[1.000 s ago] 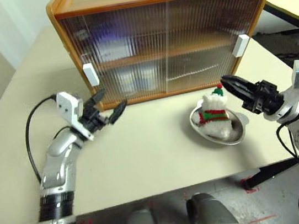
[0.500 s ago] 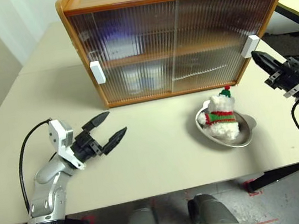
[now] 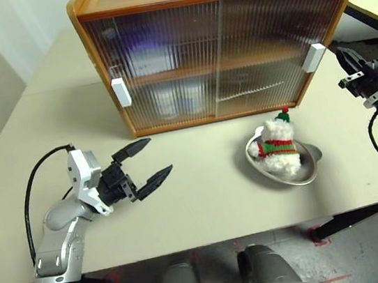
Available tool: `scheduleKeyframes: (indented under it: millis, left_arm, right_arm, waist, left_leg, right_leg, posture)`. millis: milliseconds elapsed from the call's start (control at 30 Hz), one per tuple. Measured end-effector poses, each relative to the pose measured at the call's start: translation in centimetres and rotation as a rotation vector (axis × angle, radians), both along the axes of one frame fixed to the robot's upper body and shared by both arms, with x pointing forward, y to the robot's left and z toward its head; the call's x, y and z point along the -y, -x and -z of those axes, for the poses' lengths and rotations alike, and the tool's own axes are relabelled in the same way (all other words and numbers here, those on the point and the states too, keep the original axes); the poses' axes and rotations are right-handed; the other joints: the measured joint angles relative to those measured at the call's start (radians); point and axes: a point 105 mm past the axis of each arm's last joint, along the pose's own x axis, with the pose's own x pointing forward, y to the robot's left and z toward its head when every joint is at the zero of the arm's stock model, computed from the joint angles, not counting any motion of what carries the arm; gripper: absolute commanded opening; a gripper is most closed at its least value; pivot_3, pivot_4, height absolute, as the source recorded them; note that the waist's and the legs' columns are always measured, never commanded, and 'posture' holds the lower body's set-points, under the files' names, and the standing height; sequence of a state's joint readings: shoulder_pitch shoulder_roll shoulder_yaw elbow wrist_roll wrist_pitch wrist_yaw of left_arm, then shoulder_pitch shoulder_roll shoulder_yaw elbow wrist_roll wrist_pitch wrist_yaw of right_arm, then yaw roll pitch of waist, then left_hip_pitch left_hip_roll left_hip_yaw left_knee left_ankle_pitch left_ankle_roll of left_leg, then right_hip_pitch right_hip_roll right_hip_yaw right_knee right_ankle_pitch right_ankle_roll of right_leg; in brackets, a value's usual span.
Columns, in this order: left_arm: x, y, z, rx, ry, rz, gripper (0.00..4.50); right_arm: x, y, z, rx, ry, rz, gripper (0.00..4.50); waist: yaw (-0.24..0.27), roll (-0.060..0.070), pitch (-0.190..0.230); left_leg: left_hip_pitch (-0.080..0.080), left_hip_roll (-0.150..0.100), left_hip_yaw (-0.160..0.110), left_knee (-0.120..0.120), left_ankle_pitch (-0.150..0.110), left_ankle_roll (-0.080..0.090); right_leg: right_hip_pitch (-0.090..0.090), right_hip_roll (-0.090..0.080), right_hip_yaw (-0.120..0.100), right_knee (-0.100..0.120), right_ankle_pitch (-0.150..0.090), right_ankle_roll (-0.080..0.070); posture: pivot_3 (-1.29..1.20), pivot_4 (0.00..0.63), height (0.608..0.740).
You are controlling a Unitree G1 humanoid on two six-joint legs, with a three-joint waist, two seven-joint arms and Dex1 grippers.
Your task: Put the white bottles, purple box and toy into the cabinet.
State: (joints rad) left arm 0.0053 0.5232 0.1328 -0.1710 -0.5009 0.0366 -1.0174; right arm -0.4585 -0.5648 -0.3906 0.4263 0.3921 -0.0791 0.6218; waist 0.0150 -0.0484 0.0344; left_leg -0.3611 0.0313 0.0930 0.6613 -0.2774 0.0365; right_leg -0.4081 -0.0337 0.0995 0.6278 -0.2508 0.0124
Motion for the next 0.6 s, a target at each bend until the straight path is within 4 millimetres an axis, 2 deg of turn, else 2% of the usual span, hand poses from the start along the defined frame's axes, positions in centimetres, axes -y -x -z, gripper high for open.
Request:
scheduleKeyframes:
  millis: [233, 600]
  left_arm:
    - [0.3, -0.3, -0.4, 0.01, 0.0, 0.012, 4.5]
    - [-0.5, -0.5, 0.7, -0.004, -0.005, -0.01, 4.5]
  right_arm:
    - [-1.9, -1.6, 1.2, -0.062, -0.003, -0.033, 0.02]
    - [-1.9, -2.8, 2.1, -0.11, 0.027, 0.003, 0.02]
  waist:
    - [0.002, 0.002, -0.001]
    - [0.001, 0.003, -0.001]
  left_leg:
    - [0.001, 0.0, 0.0, 0.0, 0.0, 0.001]
    - [0.001, 0.0, 0.0, 0.001, 0.001, 0.001]
  right_leg:
    - [0.001, 0.0, 0.0, 0.0, 0.001, 0.0]
    - [0.001, 0.0, 0.0, 0.001, 0.001, 0.0]
  posture:
    - [0.16, 0.0, 0.74]
    - [0.17, 0.0, 0.74]
